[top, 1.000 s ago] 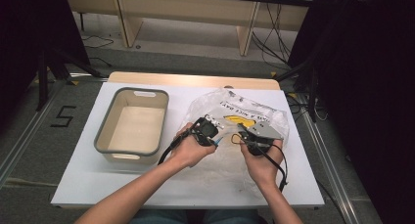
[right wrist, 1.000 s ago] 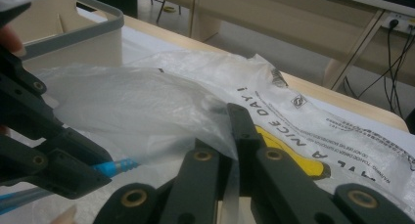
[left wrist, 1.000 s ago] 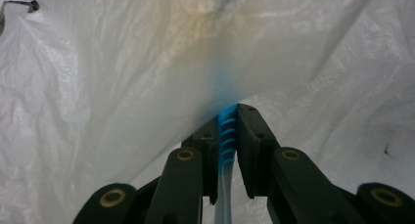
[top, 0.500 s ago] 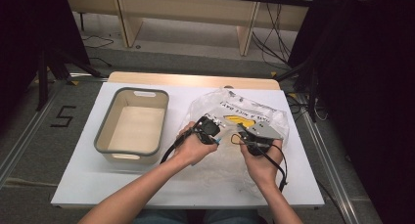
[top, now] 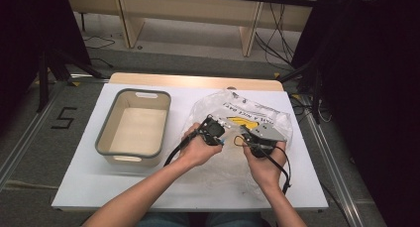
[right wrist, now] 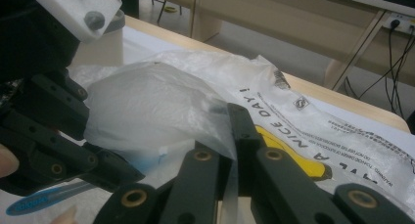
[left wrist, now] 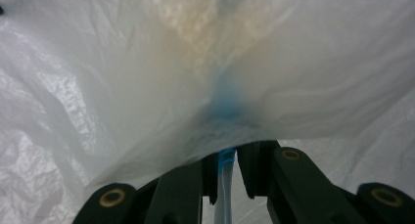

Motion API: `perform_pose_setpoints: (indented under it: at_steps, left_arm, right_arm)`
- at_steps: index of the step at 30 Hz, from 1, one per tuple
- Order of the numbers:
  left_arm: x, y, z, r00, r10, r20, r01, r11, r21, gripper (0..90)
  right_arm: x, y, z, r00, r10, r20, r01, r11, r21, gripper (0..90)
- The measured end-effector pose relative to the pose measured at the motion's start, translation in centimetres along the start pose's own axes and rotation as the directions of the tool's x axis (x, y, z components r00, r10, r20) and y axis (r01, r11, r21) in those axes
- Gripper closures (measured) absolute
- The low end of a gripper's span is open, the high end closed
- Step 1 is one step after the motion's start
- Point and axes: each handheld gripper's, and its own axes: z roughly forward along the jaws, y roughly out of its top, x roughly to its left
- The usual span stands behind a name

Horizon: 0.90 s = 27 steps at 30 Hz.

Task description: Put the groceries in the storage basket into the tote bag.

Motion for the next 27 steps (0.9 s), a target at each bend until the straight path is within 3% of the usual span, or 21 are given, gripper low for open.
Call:
perform_pose_setpoints:
  at_steps: [13, 21, 27]
  left_arm:
    - [0.1, 0.2, 0.4, 0.9997, -0.017, -0.02, 0.016, 0.9986, -0.05, 79.1]
    - [0.1, 0.5, 1.1, 0.9982, -0.057, -0.019, 0.056, 0.998, -0.03, 79.1]
    - [0.0, 0.8, 1.4, 0.9974, -0.064, -0.034, 0.063, 0.9978, -0.022, 79.0]
  right_arm:
    - [0.0, 0.0, 0.0, 1.0, 0.0, -0.002, 0.0, 1.0, 0.0, 90.0]
    - [0.1, 0.0, 0.0, 1.0, -0.004, -0.003, 0.004, 1.0, -0.008, 90.0]
    - [0.1, 0.0, 0.0, 1.0, 0.0, -0.005, 0.0, 1.0, -0.005, 90.0]
